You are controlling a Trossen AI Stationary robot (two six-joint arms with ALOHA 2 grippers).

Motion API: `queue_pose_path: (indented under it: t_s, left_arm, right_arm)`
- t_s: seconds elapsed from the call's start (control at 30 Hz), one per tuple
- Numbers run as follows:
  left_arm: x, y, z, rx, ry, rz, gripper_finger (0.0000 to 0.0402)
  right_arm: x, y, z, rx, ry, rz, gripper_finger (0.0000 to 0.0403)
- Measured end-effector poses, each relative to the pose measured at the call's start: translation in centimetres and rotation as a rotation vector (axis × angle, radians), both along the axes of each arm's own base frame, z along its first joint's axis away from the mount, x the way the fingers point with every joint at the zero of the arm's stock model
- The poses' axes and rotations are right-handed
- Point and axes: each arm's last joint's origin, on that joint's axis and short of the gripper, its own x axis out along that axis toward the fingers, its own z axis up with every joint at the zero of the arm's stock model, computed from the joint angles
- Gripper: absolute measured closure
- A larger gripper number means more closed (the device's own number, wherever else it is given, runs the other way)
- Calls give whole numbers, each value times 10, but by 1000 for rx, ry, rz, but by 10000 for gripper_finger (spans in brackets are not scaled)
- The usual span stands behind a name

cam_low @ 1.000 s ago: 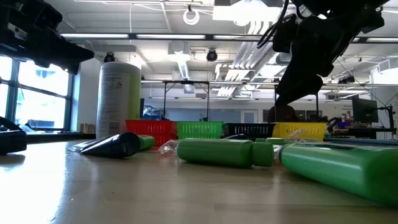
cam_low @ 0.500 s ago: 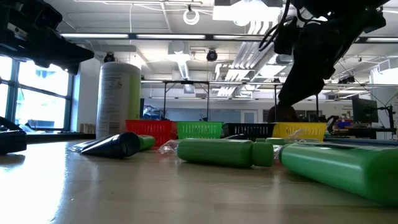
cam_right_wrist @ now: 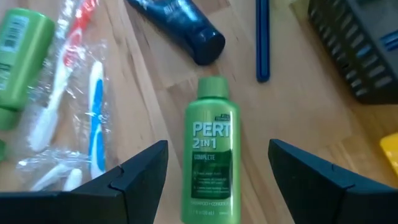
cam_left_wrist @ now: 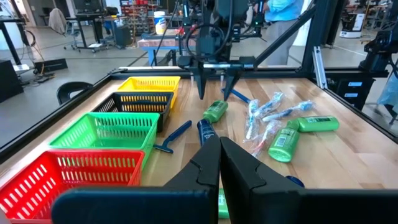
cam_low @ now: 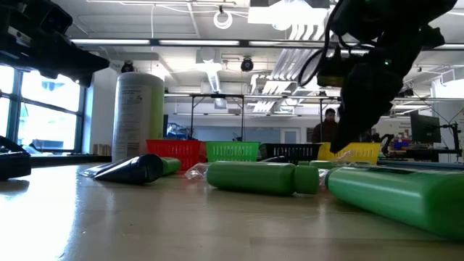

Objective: Pick & Place Travel size toiletries
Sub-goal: Put the green shampoo into the yellow bin

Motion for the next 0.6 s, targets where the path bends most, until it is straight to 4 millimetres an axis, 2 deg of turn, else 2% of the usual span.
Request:
queue_pose_path:
  t_s: [0.6]
  left_arm:
    - [0,0,0,0,0,2,394]
  right_arm:
    - [7,1,-31,-3,108,-19,133]
